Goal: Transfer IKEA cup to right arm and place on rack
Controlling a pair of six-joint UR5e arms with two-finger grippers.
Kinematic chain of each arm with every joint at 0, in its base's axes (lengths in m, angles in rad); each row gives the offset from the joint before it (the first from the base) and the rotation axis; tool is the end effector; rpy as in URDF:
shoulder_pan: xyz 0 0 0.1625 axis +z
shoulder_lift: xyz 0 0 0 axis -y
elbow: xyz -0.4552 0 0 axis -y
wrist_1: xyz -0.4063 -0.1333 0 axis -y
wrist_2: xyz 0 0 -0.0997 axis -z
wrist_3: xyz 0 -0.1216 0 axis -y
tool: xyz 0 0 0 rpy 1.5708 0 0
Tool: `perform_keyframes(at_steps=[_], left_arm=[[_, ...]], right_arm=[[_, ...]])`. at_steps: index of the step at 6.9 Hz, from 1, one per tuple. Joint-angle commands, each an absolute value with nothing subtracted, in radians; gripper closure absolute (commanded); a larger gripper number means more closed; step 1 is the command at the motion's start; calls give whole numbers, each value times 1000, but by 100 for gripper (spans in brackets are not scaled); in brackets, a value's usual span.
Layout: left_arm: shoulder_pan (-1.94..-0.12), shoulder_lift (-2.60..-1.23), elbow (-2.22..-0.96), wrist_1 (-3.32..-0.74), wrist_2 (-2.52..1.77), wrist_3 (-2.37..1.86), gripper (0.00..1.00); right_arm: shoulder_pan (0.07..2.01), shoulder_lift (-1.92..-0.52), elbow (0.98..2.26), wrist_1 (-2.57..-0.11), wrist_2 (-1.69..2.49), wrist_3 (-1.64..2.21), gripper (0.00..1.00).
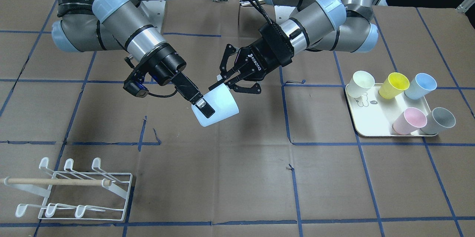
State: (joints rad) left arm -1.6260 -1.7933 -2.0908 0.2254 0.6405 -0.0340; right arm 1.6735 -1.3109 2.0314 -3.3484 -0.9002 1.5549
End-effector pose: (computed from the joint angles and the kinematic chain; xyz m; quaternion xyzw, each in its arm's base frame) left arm -0.2587 -0.4987 0.3825 -0.2337 -0.7701 0.4317 0.4074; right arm 0.2646 -0.5299 0.3744 0.4173 0.7199 -0.1123 0.5430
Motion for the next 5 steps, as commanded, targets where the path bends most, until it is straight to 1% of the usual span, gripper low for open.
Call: perform_keyframes(at_steps=[1,2,3,4,5], left_arm=[[-1626,-1793,-2091,225,640,-35,99],[-1626,-1793,-2091,225,640,-37,98],[-1626,-1790,-2089,225,644,-40,83],[-1626,-1781,-2086,225,650,-49,63],[-1626,-1773,-2086,229,650,-48,48]], right_arm=[[1674,-1312,2031,-3347,-896,1557,36],[1674,-1312,2029,-3340,-894,1555,40],[1674,-1312,2025,-3339,-896,1555,40],[1674,-1312,2022,-3333,-896,1557,41],[1674,-1313,2022,-3333,-896,1555,42]])
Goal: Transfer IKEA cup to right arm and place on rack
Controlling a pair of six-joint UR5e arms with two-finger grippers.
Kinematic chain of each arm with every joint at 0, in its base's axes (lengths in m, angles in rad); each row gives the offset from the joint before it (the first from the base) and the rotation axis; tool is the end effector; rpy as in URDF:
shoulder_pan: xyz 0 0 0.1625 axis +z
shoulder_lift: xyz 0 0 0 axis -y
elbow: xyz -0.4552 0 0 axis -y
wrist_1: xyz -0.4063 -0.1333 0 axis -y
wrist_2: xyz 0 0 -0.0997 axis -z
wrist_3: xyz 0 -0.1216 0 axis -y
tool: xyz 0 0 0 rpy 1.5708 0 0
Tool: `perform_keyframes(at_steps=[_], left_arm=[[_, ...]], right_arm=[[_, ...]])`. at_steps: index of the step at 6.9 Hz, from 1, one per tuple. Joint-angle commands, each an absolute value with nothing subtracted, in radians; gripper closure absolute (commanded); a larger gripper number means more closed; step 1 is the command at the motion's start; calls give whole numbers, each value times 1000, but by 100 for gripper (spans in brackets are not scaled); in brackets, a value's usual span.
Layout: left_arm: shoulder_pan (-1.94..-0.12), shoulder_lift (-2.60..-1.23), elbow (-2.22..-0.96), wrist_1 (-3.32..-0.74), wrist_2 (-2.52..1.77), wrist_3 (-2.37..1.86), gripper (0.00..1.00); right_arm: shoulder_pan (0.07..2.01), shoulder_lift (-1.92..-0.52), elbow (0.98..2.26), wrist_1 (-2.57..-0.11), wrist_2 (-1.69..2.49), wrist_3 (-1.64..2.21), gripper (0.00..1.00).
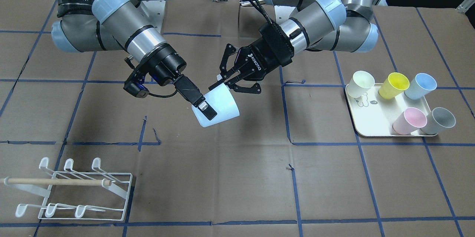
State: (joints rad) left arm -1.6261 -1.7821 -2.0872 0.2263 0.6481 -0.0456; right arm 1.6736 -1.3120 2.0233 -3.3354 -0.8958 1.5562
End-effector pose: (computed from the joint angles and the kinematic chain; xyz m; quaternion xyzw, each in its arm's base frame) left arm -0.2581 -0.4976 0.3895 -0.2306 -0.7694 0.4364 0.4055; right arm 0.2653 -0.5317 0.3770 0.4176 0.7202 -0.1091 0.5431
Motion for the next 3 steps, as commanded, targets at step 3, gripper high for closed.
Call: perform_keyframes(at_steps=[3], left_arm=[[-1606,-1758,-2088,224,663,-93,5]], right_arm=[[1674,-1313,2022,-3326,-894,1555,45]])
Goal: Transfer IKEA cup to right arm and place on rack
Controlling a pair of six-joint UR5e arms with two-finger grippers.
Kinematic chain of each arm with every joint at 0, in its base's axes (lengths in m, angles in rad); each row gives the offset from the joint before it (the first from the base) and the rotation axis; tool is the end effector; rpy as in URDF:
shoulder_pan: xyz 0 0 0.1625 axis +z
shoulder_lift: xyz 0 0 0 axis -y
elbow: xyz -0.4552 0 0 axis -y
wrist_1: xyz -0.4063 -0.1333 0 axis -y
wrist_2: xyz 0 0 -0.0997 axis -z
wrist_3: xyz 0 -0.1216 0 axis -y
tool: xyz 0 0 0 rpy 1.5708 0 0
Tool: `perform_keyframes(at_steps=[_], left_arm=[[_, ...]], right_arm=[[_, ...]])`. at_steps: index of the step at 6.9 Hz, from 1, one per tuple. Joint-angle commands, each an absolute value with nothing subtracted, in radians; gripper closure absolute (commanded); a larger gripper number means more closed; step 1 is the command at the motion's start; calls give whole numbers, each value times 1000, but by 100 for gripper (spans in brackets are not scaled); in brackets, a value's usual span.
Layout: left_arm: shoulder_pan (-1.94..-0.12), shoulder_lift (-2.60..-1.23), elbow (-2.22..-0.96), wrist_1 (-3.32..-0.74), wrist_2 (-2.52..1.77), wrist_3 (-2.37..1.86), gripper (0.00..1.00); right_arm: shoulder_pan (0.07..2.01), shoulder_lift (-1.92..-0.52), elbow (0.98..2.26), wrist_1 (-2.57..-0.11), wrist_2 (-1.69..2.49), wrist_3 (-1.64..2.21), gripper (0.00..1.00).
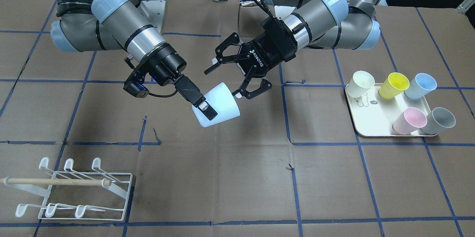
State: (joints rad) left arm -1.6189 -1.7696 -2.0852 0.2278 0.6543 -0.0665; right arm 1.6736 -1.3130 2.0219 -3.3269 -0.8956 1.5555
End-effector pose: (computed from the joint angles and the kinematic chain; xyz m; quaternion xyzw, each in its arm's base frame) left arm -0.2540 -0.4975 0.3966 -0.2214 -0.7700 0.4407 0.4047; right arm 0.2653 -0.5321 0.3770 0.4189 0.7209 -0.1072 0.5416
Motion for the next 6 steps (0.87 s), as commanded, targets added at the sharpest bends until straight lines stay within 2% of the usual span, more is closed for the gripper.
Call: perform_keyframes(at_steps=[1,2,4,6], left_arm=[[-1591,-1755,-2094,219,702,-95,5],[-1554,-1747,-2098,215,706,-95,5],[-1476,-1697,-2147,178,706,-95,5],[-1413,-1575,-2143,-83,806,-94,5]], right_arm=[[1672,-1307,2019,-3326,-896,1542,50],[1663,-1292,2004,-3326,-896,1534,58],[1638,-1249,1962,-3332,-993,1177,64],[1605,-1243,1959,-3336,-1218,702,70]])
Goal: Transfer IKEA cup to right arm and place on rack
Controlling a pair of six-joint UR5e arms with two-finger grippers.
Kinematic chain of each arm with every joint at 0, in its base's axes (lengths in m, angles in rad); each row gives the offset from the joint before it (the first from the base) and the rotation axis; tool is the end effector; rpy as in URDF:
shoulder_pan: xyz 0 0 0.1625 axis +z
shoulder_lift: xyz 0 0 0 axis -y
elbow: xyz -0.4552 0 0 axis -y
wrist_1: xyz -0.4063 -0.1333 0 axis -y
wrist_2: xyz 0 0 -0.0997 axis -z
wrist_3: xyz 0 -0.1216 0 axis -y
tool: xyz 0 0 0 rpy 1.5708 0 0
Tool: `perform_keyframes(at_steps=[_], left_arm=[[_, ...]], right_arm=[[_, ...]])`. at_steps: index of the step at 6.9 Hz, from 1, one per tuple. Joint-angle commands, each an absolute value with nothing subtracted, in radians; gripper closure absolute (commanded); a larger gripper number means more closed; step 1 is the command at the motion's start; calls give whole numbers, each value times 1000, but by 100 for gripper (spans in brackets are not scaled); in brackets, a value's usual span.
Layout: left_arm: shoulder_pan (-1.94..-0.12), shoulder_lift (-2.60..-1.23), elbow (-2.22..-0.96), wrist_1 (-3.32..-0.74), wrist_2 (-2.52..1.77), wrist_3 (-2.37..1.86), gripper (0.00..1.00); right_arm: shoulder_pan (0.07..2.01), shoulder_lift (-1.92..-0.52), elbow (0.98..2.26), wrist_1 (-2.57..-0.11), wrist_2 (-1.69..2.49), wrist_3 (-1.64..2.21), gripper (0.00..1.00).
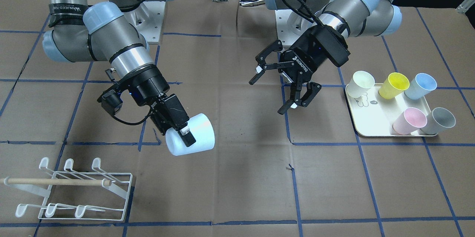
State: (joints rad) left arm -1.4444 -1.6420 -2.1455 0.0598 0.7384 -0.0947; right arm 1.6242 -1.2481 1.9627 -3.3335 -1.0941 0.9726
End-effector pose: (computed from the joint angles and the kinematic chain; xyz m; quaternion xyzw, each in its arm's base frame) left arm -0.1609 -0.5045 0.4098 -0.1010 -0.8222 0.4379 0.3494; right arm 0.2206 -0.5837 0.3604 0.2673 0.8064 -0.3233 0.4167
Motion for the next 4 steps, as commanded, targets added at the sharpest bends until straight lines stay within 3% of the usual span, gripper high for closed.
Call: perform_keyframes(at_steps=[1,4], left_arm=[[-1411,-1536,-2107,-254,916,-94,5],[-1422,-1543,-1771,-942,1252,-94,5]], right_arm=[[1577,-1235,1942,-3347,-1259,495,71],[1459,-1122,1907,-3592,-1258,75,70]])
